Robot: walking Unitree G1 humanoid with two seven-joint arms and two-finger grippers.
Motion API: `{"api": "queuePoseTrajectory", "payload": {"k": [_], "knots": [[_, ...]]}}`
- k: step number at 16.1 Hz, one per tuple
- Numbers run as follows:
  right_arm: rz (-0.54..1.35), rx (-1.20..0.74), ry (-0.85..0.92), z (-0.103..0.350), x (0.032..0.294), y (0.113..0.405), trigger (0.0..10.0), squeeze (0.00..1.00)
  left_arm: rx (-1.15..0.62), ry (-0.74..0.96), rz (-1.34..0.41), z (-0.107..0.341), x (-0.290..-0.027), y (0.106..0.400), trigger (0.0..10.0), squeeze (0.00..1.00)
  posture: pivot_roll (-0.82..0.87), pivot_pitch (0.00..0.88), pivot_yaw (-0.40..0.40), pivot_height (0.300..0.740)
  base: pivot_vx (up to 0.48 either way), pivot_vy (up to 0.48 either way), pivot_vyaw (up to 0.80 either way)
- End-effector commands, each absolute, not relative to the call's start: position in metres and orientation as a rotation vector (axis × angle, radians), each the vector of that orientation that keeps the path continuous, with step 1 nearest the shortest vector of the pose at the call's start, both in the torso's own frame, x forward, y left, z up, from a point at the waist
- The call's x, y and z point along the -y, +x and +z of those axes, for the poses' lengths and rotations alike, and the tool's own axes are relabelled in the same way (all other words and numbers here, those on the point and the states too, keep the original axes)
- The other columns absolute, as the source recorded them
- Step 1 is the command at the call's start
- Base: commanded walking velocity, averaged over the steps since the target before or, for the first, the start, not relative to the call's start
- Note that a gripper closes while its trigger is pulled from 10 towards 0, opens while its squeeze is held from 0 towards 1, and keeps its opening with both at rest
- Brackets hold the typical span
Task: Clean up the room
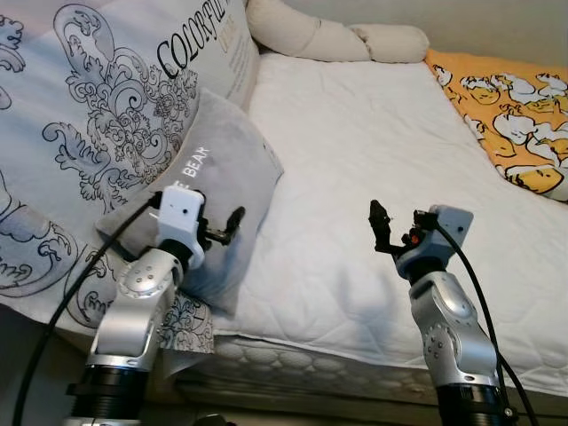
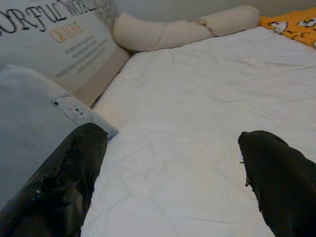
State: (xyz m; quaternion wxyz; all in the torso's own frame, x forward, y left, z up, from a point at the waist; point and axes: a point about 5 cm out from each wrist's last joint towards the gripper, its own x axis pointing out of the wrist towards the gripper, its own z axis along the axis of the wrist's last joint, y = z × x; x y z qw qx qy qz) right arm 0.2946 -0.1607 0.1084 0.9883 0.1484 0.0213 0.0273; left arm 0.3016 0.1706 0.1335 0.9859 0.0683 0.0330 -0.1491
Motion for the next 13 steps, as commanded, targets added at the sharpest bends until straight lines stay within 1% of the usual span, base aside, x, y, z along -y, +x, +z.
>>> {"api": "queuePoseTrajectory", "payload": {"k": [1, 3, 4, 5, 6, 8, 10, 12, 13], "knots": [[0.054, -0.057, 0.285, 0.107, 0.161, 0.296, 10.0, 1.0, -0.057, 0.156, -0.289, 0.139, -0.17, 0.304, 10.0, 1.0, 0.03, 0.0, -0.072, 0.74, 0.0, -0.345, 0.0], [0.071, -0.032, 0.2, 0.108, 0.16, 0.299, 10.0, 1.0, -0.057, 0.158, -0.286, 0.139, -0.17, 0.306, 10.0, 1.0, 0.02, 0.0, -0.069, 0.74, 0.0, -0.349, 0.0], [0.078, 0.02, 0.086, 0.114, 0.16, 0.301, 10.0, 1.0, -0.06, 0.156, -0.284, 0.139, -0.171, 0.307, 10.0, 1.0, 0.02, 0.0, -0.069, 0.74, 0.0, -0.349, 0.0], [0.038, 0.028, 0.0, 0.116, 0.164, 0.302, 10.0, 1.0, -0.059, 0.156, -0.282, 0.14, -0.171, 0.307, 10.0, 1.0, 0.02, 0.0, -0.069, 0.74, 0.0, -0.349, 0.0], [0.03, 0.028, 0.082, 0.117, 0.165, 0.302, 10.0, 1.0, -0.059, 0.154, -0.279, 0.14, -0.171, 0.307, 10.0, 1.0, 0.02, 0.0, -0.069, 0.74, 0.0, -0.349, 0.0], [0.071, 0.035, 0.167, 0.118, 0.163, 0.303, 10.0, 1.0, -0.06, 0.151, -0.279, 0.14, -0.169, 0.308, 10.0, 1.0, 0.02, 0.0, -0.067, 0.74, 0.0, -0.349, 0.0], [0.068, 0.054, 0.159, 0.119, 0.162, 0.304, 10.0, 1.0, -0.06, 0.15, -0.28, 0.14, -0.168, 0.309, 10.0, 1.0, 0.02, 0.0, -0.067, 0.74, 0.0, -0.349, 0.0], [0.003, 0.014, 0.204, 0.116, 0.163, 0.306, 10.0, 1.0, -0.064, 0.148, -0.271, 0.139, -0.17, 0.309, 10.0, 1.0, 0.02, 0.0, -0.064, 0.74, 0.0, -0.351, 0.0], [0.0, 0.007, 0.151, 0.115, 0.164, 0.307, 10.0, 1.0, -0.066, 0.146, -0.266, 0.139, -0.171, 0.309, 10.0, 1.0, 0.02, 0.0, -0.061, 0.74, 0.0, -0.349, 0.0]]}}
